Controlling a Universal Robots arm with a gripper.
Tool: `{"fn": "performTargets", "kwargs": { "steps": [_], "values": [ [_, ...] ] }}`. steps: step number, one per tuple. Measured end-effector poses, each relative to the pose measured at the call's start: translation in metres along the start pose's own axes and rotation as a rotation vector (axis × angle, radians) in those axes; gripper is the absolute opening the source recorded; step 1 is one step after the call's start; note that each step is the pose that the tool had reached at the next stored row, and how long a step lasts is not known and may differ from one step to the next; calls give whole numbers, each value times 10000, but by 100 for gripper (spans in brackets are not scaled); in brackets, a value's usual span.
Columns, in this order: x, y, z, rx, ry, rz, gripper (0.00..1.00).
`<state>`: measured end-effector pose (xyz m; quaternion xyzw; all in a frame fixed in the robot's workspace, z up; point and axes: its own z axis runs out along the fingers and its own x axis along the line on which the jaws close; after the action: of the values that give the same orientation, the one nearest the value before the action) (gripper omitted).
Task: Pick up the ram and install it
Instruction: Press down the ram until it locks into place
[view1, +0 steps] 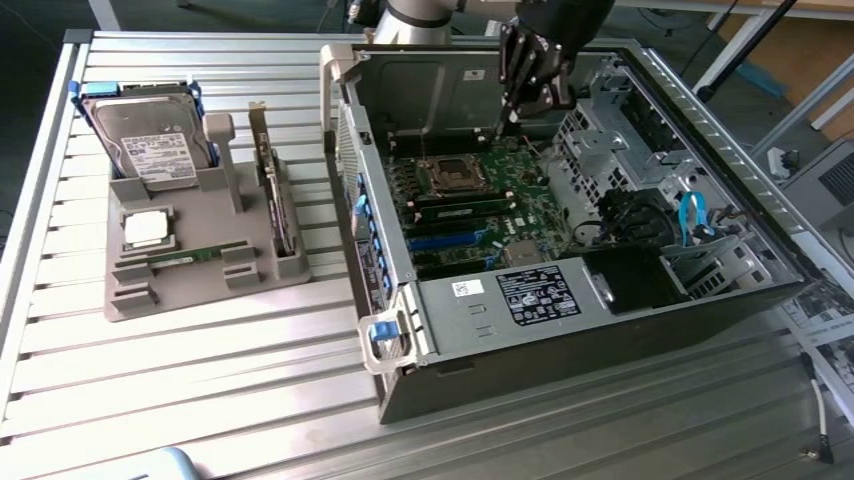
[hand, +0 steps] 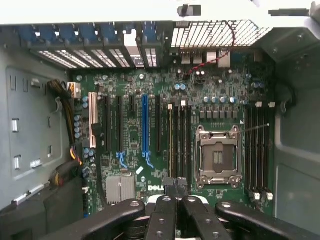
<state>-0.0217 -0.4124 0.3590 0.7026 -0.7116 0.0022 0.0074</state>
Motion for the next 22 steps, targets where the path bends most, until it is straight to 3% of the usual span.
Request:
{"fn": "performTargets", "kwargs": {
  "steps": [5, 22],
  "values": [
    [-1, -99, -1, 0, 0, -1, 11],
    [-2, -103, 0, -2, -2, 158, 11]
  ]
}}
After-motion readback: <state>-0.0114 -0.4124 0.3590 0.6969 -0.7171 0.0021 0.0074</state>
